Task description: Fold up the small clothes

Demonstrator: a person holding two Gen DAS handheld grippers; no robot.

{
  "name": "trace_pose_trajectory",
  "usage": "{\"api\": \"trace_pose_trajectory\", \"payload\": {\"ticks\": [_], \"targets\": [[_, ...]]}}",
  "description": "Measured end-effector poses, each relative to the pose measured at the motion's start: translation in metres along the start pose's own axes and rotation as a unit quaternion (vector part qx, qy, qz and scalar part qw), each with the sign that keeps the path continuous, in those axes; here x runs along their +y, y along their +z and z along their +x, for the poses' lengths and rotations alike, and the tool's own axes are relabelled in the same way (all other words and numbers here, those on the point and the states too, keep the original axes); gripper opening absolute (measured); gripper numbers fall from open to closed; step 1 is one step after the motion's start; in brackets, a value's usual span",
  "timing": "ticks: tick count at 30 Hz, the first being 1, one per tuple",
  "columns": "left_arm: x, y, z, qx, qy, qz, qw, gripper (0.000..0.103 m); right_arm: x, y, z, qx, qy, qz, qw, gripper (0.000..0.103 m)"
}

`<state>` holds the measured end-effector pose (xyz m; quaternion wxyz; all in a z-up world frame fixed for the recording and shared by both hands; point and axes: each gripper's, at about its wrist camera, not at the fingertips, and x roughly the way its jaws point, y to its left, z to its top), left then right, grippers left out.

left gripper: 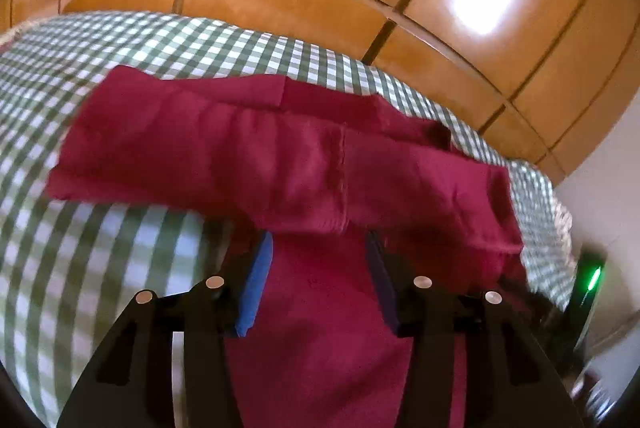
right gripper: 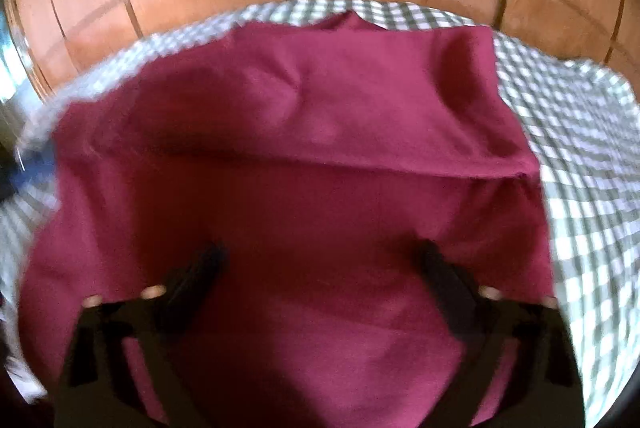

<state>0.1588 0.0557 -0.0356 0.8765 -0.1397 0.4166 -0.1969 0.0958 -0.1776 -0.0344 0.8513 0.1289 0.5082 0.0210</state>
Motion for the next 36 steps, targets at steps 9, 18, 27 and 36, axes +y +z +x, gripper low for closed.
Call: {"api": "trace_pose_trajectory", "payload": {"ticks": [9,18,27,36], "targets": [[0.008,-0.050,0.005,0.010,0.002,0.012,0.9999,0.047,0.102,0.057,0.062,0.077,0.166,-0.001,0.983,0.051],[0.009,-0.053,0.008,-0.008,0.001,0.024,0.9997,0.047,0.155,0.083,0.082,0.072,0.127,-0.059,0.988,0.008],[0.021,-0.036,0.000,0.012,-0.016,-0.045,0.9988,0.047,0.069,0.105,-0.003,-0.054,0.086,0.000,0.995,0.007],[0.023,-0.007,0.016,0.036,0.063,-0.048,0.9962,0.047,-0.054,0.092,-0.018,-0.071,-0.003,0.102,0.992,0.006]]}}
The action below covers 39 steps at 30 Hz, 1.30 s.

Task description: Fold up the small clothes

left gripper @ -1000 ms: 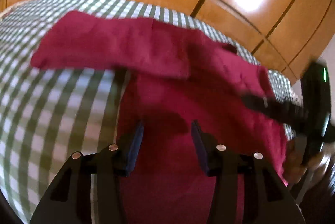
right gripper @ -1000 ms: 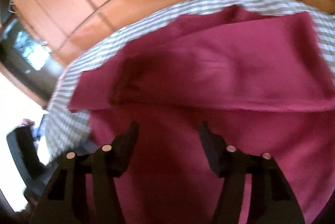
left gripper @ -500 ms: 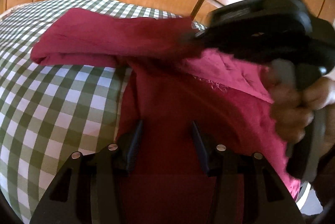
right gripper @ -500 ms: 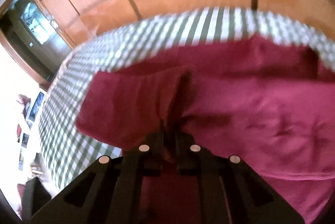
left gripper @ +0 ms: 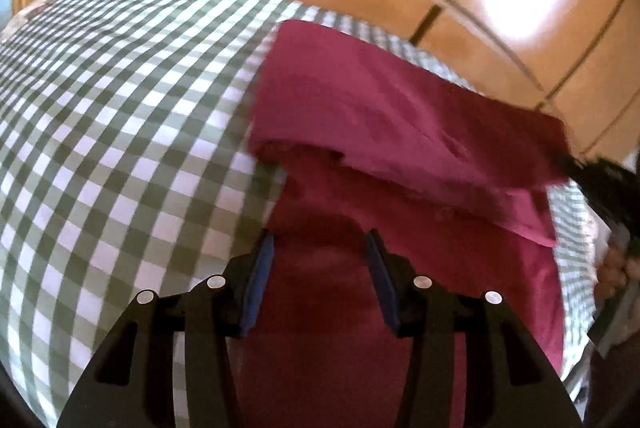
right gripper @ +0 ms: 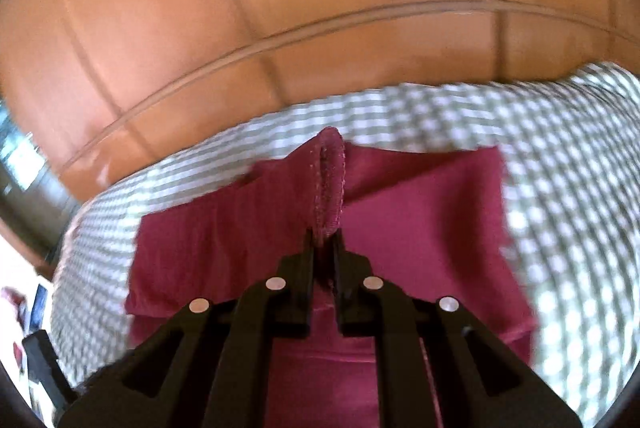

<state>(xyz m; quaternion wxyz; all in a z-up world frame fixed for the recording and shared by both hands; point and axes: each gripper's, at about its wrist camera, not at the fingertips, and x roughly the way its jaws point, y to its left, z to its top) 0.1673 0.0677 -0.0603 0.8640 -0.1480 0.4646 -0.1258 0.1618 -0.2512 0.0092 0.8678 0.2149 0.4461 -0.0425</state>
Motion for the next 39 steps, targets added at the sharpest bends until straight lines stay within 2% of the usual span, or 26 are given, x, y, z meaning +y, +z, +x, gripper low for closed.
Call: {"api": "trace_pose_trajectory", "payload": {"ticks": [3,7,9,11,14,18,20,21,23,24,25,27,29,32,35,36,38,39], "targets": [[0.005,0.005,0.010,0.014,0.034,-0.011,0.9993,0.047,-0.033,-0.008,0.004,0.012,-0.019,0.025,0.999,0.005],[0.009,0.012,0.015,0.023,0.040,-0.028,0.9985,0.047,-0.060,-0.029,0.020,0.038,-0.046,0.042,0.997,0.005],[0.011,0.017,0.015,0.023,0.045,-0.037,0.9980,0.047,-0.068,-0.036,0.025,0.041,-0.041,0.055,0.997,0.005],[0.012,0.021,0.016,0.022,0.051,-0.042,0.9976,0.047,-0.072,-0.037,0.027,0.037,-0.041,0.054,0.997,0.005],[0.012,0.026,0.023,0.024,0.078,-0.026,0.9963,0.047,-0.076,-0.040,0.029,0.034,-0.043,0.062,0.997,0.005],[0.011,0.033,0.026,0.033,0.094,-0.044,0.9941,0.047,-0.068,-0.043,0.026,0.031,-0.058,0.040,0.997,0.005],[0.006,0.036,0.024,0.034,0.076,-0.056,0.9950,0.047,-0.063,-0.043,0.027,0.031,-0.059,0.034,0.997,0.005],[-0.001,0.038,0.023,0.027,0.074,-0.042,0.9960,0.047,-0.063,-0.042,0.027,0.031,-0.058,0.034,0.997,0.005],[-0.010,0.040,0.025,0.008,0.122,-0.014,0.9924,0.047,-0.063,-0.042,0.027,0.031,-0.057,0.033,0.997,0.005],[-0.006,0.044,0.028,0.009,0.130,-0.026,0.9912,0.047,-0.063,-0.042,0.027,0.030,-0.057,0.033,0.997,0.005],[0.004,0.046,0.029,0.013,0.123,-0.057,0.9908,0.047,-0.063,-0.043,0.028,0.029,-0.057,0.032,0.997,0.005],[0.034,0.048,0.027,0.011,0.096,-0.147,0.9844,0.047,-0.062,-0.044,0.029,0.027,-0.057,0.026,0.998,0.004],[0.045,0.045,0.026,0.006,0.074,-0.171,0.9825,0.047,-0.061,-0.045,0.031,0.025,-0.061,0.020,0.998,0.004],[0.040,0.040,0.021,-0.003,0.078,-0.154,0.9850,0.047,-0.059,-0.045,0.032,0.027,-0.066,0.011,0.997,0.004],[0.048,0.034,0.011,-0.003,0.053,-0.176,0.9829,0.047,-0.059,-0.045,0.032,0.028,-0.063,0.005,0.998,0.005],[0.050,0.032,0.005,-0.008,0.057,-0.174,0.9830,0.047,-0.059,-0.045,0.031,0.029,-0.063,0.004,0.998,0.005],[0.046,0.030,-0.006,-0.025,0.066,-0.158,0.9850,0.047,-0.059,-0.045,0.032,0.031,-0.060,0.009,0.998,0.006],[0.039,0.030,-0.012,-0.034,0.079,-0.127,0.9882,0.047,-0.060,-0.044,0.032,0.030,-0.056,0.016,0.998,0.006]]}}
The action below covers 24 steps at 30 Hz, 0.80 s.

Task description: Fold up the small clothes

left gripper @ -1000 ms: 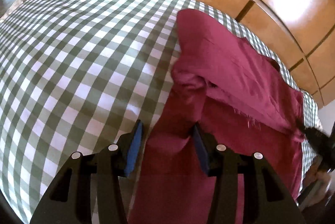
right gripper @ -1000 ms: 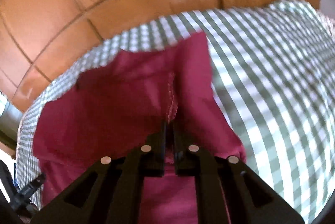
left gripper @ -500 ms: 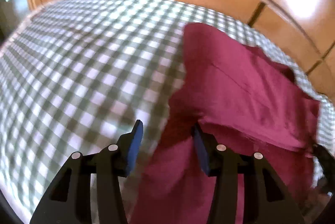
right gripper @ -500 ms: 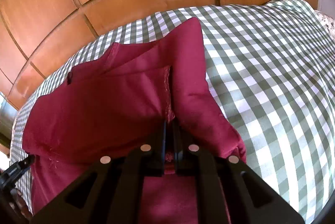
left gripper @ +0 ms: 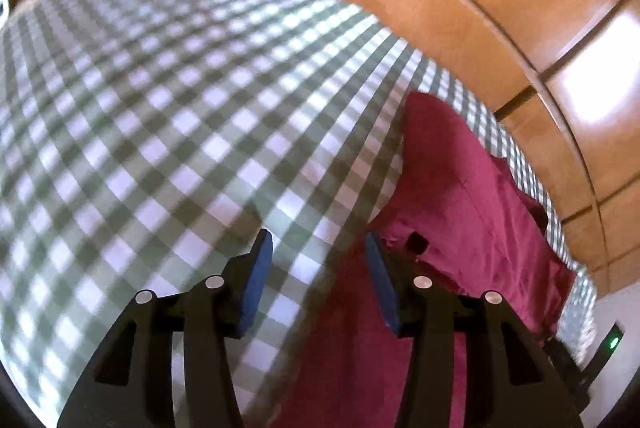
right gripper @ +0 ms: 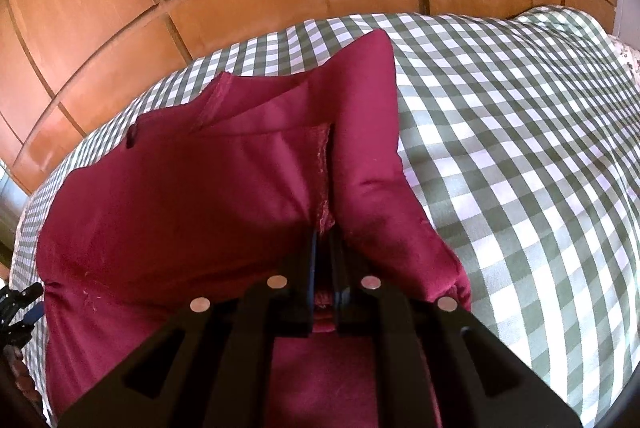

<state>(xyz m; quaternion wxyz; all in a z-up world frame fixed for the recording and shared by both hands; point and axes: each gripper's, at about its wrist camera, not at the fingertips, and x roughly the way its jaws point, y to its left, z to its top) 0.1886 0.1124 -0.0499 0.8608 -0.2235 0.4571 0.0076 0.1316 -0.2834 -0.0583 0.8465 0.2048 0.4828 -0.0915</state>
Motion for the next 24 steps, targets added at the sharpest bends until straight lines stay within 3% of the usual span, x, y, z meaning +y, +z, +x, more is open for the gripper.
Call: {"api": "trace_pose_trajectory", "payload": {"ticks": [2,4,6,7,9,10,12,15,19,24], "targets": [[-0.014,-0.002,0.000,-0.008,0.018,0.062,0.9979,0.047,-0.003,0.001,-0.001,0.002,0.008,0.012,1.000,0.007],[-0.034,-0.012,0.003,-0.014,0.038,0.132,0.9904,0.047,-0.004,0.002,0.000,0.003,0.011,0.018,1.000,0.007],[-0.046,-0.014,0.006,-0.015,0.034,0.159,0.9866,0.052,-0.004,0.002,-0.001,0.003,0.011,0.019,1.000,0.007],[-0.050,-0.013,0.008,-0.016,0.034,0.165,0.9855,0.062,-0.004,0.002,-0.001,0.003,0.011,0.020,1.000,0.007],[-0.060,-0.005,0.020,-0.028,0.056,0.174,0.9827,0.063,-0.004,0.002,0.000,0.003,0.011,0.019,1.000,0.007],[-0.061,0.000,0.024,-0.028,0.066,0.173,0.9823,0.063,-0.004,0.002,0.000,0.003,0.012,0.018,1.000,0.007],[-0.055,0.015,0.038,-0.025,0.079,0.151,0.9850,0.048,-0.004,0.001,0.000,0.000,0.016,0.015,1.000,0.007],[-0.026,0.024,0.050,0.005,0.040,0.068,0.9969,0.044,-0.007,-0.004,0.001,-0.011,0.026,0.012,1.000,0.007],[-0.024,0.001,0.038,-0.013,0.046,0.082,0.9955,0.042,-0.011,-0.007,0.003,-0.015,0.036,0.017,0.999,0.007],[-0.015,-0.002,0.015,-0.008,0.043,0.061,0.9972,0.042,-0.007,-0.002,-0.004,-0.004,0.023,0.010,1.000,0.009]]}}
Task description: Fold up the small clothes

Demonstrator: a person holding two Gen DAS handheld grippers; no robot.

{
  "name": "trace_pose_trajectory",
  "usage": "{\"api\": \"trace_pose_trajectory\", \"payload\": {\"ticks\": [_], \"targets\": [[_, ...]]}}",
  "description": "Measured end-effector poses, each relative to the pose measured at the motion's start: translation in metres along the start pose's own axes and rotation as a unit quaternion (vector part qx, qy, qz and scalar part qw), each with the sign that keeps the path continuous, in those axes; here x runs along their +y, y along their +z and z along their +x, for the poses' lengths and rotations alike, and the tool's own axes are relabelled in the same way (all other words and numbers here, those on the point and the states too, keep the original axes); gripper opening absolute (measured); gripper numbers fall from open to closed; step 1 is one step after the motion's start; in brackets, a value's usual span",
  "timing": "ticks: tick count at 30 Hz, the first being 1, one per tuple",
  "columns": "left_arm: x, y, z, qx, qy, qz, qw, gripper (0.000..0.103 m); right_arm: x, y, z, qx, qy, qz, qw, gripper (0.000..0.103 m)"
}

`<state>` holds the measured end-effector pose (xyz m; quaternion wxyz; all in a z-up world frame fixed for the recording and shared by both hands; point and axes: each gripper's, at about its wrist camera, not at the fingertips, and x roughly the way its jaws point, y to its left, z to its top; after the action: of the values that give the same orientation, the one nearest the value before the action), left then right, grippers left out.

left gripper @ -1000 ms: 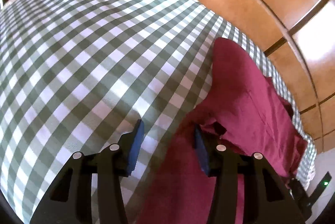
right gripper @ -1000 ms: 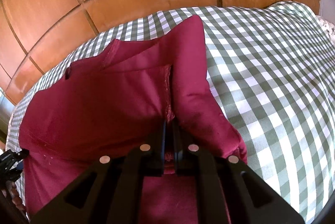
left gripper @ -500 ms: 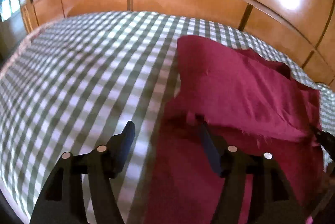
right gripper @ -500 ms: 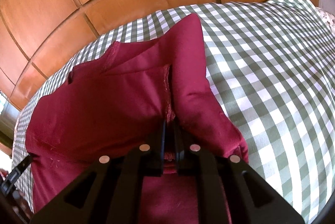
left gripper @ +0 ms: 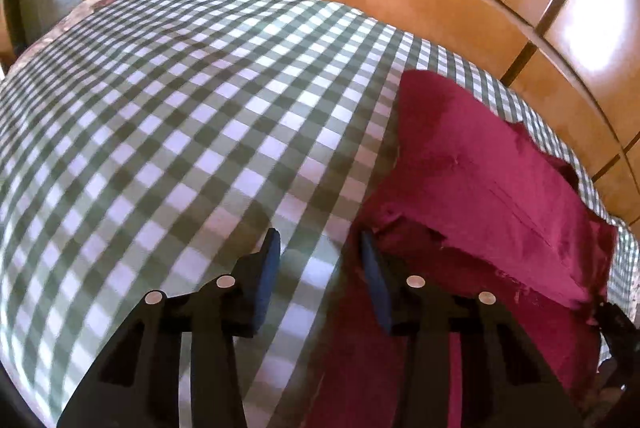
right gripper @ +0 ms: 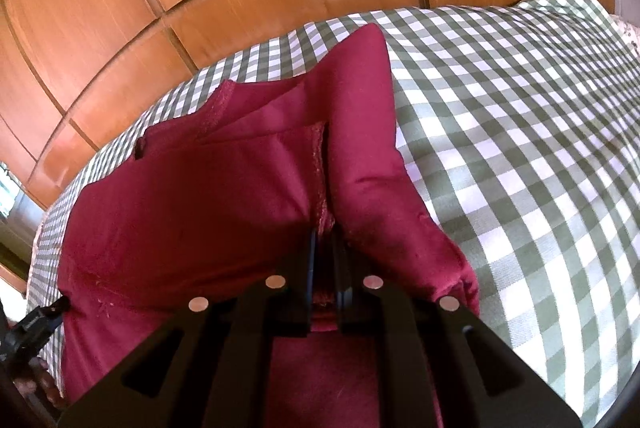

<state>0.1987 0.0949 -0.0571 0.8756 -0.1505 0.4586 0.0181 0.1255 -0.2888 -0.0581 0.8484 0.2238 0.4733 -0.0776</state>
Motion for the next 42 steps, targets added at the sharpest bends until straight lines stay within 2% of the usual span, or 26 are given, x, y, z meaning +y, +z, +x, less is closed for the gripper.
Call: {"api": "trace_pose_trajectory", "payload": {"ticks": [1,2,4,5,7,12,13,15,17,18,19,20,22,25,29,32,35,37,39,42], "targets": [[0.000,0.001,-0.008,-0.008,0.000,0.002,1.0000,0.042,0.001,0.003,-0.006,0.003,0.000,0.004,1.000,0.015],[-0.001,0.002,-0.017,-0.021,-0.004,0.006,0.9998,0.042,0.001,0.006,-0.011,0.001,0.003,0.009,1.000,0.030],[-0.007,0.008,-0.034,-0.046,-0.018,0.022,0.9985,0.044,0.008,0.011,-0.026,-0.025,-0.005,0.004,1.000,0.050],[-0.014,0.012,-0.041,-0.057,-0.033,0.034,0.9973,0.049,0.016,0.014,-0.035,-0.042,-0.012,-0.012,0.999,0.053],[-0.028,0.018,-0.045,-0.063,-0.062,0.056,0.9945,0.060,0.030,0.019,-0.044,-0.052,-0.001,-0.034,0.998,0.054],[-0.080,0.026,-0.026,-0.060,-0.088,0.123,0.9867,0.062,0.063,0.023,-0.031,-0.030,0.023,-0.076,0.996,0.055],[-0.086,0.025,-0.018,-0.053,-0.091,0.133,0.9855,0.062,0.068,0.022,-0.025,-0.023,0.022,-0.085,0.996,0.055],[-0.093,0.017,0.008,-0.008,-0.085,0.159,0.9835,0.062,0.074,0.019,-0.006,-0.008,0.008,-0.099,0.995,0.057],[-0.084,0.007,0.031,0.024,-0.073,0.152,0.9853,0.060,0.069,0.016,0.020,0.026,-0.012,-0.098,0.995,0.062],[-0.076,-0.001,0.034,0.011,-0.084,0.154,0.9844,0.060,0.064,0.013,0.031,0.029,-0.017,-0.100,0.994,0.063],[-0.073,-0.005,0.031,-0.001,-0.089,0.157,0.9837,0.060,0.063,0.009,0.033,0.008,-0.015,-0.109,0.994,0.066],[-0.071,-0.007,0.029,-0.001,-0.088,0.154,0.9841,0.060,0.064,0.003,0.033,-0.010,-0.019,-0.120,0.993,0.067],[-0.071,-0.005,0.027,0.005,-0.086,0.153,0.9845,0.060,0.068,0.000,0.032,-0.018,-0.032,-0.130,0.991,0.067],[-0.076,0.004,0.015,-0.004,-0.078,0.154,0.9850,0.059,0.063,0.000,0.034,-0.022,-0.022,-0.123,0.992,0.068],[-0.099,0.028,0.003,-0.036,-0.087,0.174,0.9802,0.061,0.064,-0.001,0.034,-0.024,-0.023,-0.129,0.991,0.071],[-0.118,0.045,0.018,-0.039,-0.071,0.194,0.9777,0.061,0.066,-0.001,0.033,-0.025,-0.021,-0.129,0.991,0.072],[-0.118,0.055,0.044,-0.021,-0.045,0.182,0.9821,0.061,0.066,-0.002,0.033,-0.027,-0.017,-0.127,0.991,0.072],[-0.110,0.050,0.066,-0.002,-0.029,0.174,0.9844,0.063,0.065,-0.003,0.033,-0.027,-0.012,-0.127,0.991,0.074],[-0.104,0.040,0.068,-0.029,-0.041,0.176,0.9832,0.063,0.066,-0.003,0.034,-0.026,-0.009,-0.129,0.991,0.076],[-0.104,0.040,0.059,-0.029,-0.031,0.168,0.9848,0.063,0.066,-0.002,0.034,-0.025,-0.006,-0.130,0.991,0.079]]}}
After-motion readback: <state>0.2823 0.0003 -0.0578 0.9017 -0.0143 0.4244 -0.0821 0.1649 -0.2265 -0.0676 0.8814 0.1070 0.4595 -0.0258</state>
